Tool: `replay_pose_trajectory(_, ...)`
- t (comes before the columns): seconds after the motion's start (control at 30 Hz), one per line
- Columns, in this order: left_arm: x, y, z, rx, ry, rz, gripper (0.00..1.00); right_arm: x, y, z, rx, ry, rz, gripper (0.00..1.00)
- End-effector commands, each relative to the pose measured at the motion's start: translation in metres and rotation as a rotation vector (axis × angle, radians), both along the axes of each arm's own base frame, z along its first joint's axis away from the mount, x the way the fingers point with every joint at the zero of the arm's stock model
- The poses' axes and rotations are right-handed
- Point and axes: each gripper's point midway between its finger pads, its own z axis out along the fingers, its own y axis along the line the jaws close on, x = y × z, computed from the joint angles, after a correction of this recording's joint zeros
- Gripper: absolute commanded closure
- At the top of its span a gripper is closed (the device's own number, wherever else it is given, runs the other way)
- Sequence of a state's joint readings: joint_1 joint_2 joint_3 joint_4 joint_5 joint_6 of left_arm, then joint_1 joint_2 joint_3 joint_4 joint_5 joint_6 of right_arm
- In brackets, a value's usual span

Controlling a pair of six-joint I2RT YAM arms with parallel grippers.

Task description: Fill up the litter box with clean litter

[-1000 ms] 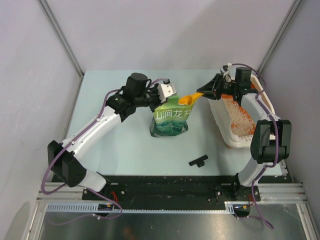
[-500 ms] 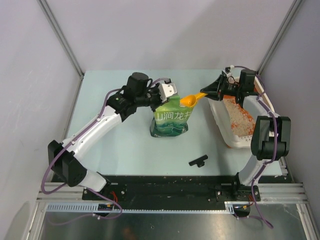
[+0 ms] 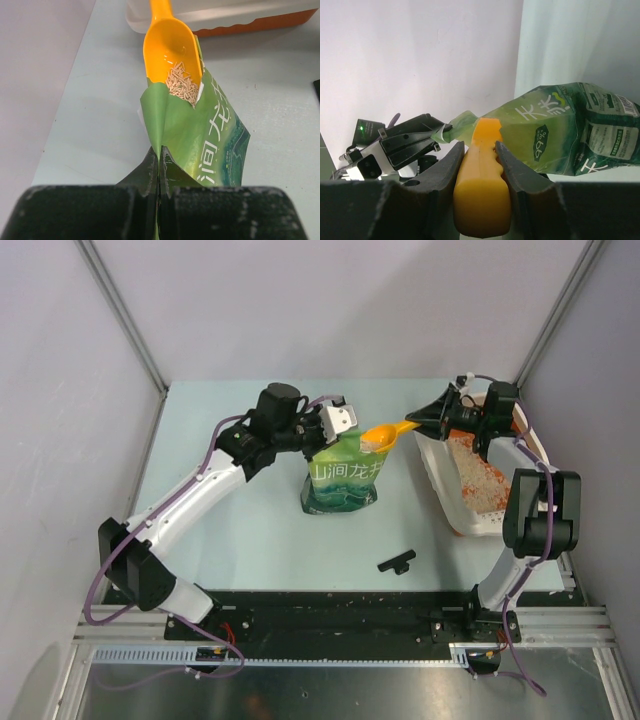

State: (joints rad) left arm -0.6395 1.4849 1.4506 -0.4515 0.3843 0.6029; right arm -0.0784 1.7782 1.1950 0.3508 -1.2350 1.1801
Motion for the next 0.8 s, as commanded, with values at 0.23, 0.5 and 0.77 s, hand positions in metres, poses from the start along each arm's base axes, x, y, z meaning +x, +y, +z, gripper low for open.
replay_pose_trajectory(0.23, 0.004, -0.001, 0.060, -0.071, -0.155, -0.008, 1.00, 0.000, -0.029, 0.021, -0.039, -0.101, -0.107, 1.00)
replay_pose_trajectory(0.5, 0.006, -0.002, 0.065, -0.083, -0.154, 0.007, 1.00, 0.001, -0.038, 0.028, -0.047, -0.146, -0.129, 1.00)
replay_pose_trajectory(0.77, 0.002, -0.004, 0.065, -0.092, -0.144, -0.016, 1.00, -0.008, -0.023, 0.027, -0.068, -0.112, -0.118, 1.00)
